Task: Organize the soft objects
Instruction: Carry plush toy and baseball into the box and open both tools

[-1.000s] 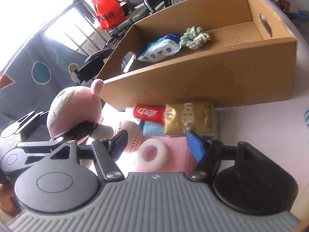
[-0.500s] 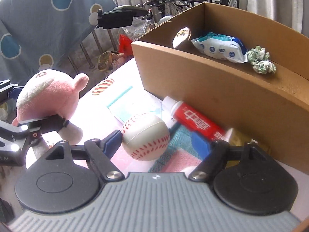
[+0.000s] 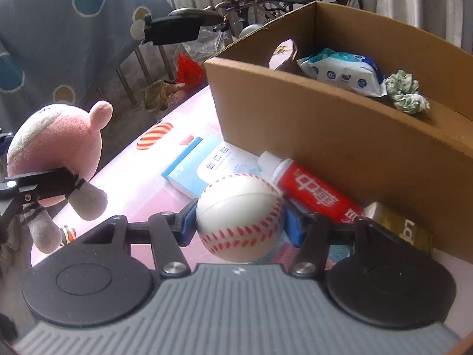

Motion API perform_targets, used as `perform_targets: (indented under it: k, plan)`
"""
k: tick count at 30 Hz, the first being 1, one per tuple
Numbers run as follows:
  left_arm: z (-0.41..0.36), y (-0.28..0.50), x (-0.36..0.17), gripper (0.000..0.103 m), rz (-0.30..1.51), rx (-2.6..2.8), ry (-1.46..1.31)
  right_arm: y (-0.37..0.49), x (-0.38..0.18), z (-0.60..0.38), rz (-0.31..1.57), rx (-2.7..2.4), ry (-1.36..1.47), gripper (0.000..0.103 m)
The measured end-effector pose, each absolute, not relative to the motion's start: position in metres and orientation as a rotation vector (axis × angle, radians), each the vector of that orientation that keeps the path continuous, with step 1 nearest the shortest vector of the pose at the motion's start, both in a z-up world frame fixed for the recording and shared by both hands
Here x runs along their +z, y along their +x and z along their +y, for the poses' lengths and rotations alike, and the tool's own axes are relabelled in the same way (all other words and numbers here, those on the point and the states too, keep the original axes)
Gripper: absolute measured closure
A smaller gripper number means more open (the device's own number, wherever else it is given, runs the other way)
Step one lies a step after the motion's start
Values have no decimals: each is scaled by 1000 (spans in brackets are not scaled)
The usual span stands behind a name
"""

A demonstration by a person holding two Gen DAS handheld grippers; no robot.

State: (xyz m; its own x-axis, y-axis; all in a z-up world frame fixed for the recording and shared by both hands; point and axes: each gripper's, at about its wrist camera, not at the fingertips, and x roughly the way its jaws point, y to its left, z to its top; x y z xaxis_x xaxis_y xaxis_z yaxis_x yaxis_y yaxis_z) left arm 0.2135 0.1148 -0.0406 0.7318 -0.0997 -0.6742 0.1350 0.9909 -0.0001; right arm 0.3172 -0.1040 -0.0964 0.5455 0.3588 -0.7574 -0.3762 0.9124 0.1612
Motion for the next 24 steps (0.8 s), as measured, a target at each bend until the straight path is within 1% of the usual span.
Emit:
perform_targets:
  k: [3,7,10,12,15,17,19,21,24]
  plan:
    - [111,216,-30,17,715,-143,48,308,-71,-139,835,421,35,47]
    - [90,233,-4,16,639,-201,49,313,-27,-199,766,400,182,46]
    - [54,269,15,16,616,-276,104,345,-1,-237,726,348,276,46]
    - [27,302,19,16,618,-315,150,379,4,-252,753,321,301,46]
    - [-18,357,13,16,629,-326,242,438,-10,-263,831,253,360,46]
    - [-42,393,1,16,692,-339,294,468,-24,-259,881,199,336,46]
    - [-62,430,-17,15,793,-341,324,494,-41,-249,934,177,295,46]
    - [-72,450,-30,11,850,-293,344,510,-60,-240,989,142,271,46]
    - [-84,468,-47,10,892,-253,430,523,-86,-229,1066,130,305,45]
